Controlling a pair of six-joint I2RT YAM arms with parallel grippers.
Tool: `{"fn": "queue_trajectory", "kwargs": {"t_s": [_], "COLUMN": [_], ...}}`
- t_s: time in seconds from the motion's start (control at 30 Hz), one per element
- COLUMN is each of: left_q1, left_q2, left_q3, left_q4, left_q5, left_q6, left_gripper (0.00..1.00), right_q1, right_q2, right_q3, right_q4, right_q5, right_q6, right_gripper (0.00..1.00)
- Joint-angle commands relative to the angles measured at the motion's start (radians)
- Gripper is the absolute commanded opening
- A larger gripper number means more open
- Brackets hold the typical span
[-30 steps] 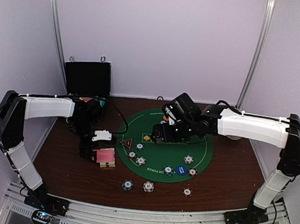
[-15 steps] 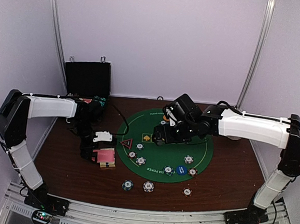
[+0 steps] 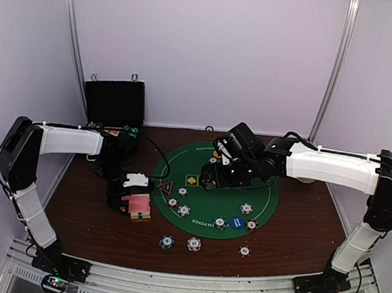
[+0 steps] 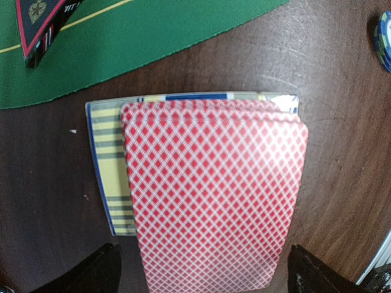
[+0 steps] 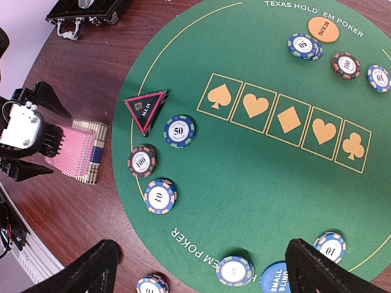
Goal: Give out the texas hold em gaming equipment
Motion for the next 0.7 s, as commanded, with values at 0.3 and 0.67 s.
{"fn": "queue_trajectory", "kwargs": {"t_s": [0.3,0.67], "left_q1": [-0.006,-0.006], "left_q2": [0.027,0.041], "left_q3": [-0.016,-0.048], "left_q4": [0.060,0.106], "left_q5": [-0.015,-0.036], "left_q6": [-0.013,-0.022], "left_gripper": [0.98,0.98], "right_q1": [0.006,0.006], "right_q2": [-0.034,-0.040], "right_q3": [-0.022,-0.035], "right_q4": [-0.009,-0.003], "right_q5": [0.020,0.020], "right_q6": [-0.001,0.005], "right_gripper": [0.99,1.00]}}
